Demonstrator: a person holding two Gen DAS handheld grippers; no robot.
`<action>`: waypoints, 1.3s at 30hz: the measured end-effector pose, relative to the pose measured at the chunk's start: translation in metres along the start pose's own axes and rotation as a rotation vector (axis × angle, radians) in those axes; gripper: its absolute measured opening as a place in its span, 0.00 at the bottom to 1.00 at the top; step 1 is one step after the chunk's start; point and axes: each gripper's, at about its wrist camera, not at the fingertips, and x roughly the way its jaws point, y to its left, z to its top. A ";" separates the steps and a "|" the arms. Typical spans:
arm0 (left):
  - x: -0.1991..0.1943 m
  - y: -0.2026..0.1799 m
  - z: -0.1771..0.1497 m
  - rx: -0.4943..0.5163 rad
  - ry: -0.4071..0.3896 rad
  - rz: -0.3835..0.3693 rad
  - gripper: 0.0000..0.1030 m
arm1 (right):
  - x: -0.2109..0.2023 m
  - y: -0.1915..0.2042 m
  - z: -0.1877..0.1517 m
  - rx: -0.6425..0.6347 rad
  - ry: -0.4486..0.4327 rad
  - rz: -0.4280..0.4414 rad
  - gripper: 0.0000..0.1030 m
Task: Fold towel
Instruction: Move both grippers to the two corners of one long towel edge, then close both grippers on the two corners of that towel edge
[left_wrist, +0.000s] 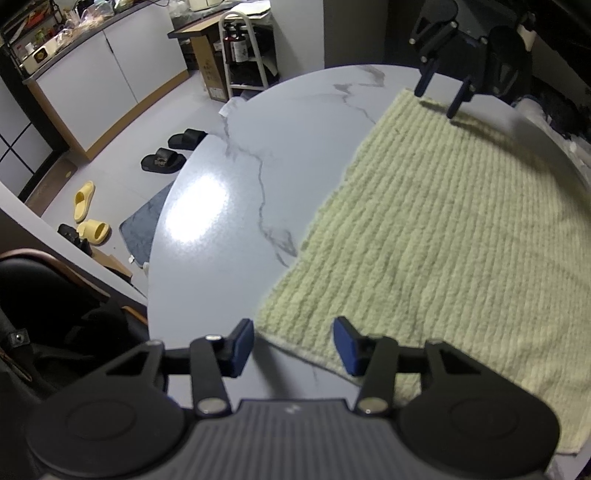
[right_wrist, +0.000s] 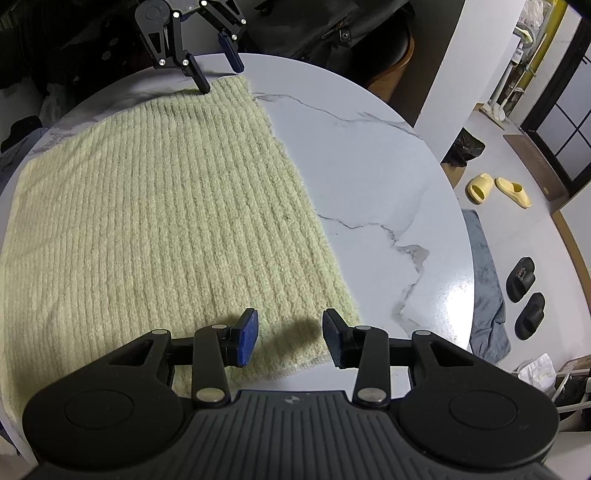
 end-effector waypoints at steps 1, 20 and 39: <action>-0.001 0.001 0.000 -0.001 0.000 0.004 0.50 | -0.001 -0.002 0.000 0.002 -0.001 -0.005 0.42; 0.008 0.013 0.011 -0.002 0.020 0.011 0.49 | 0.007 -0.030 0.006 0.036 0.012 -0.016 0.42; 0.003 0.006 0.005 -0.004 -0.034 -0.068 0.05 | 0.008 -0.032 0.004 0.034 -0.015 0.063 0.06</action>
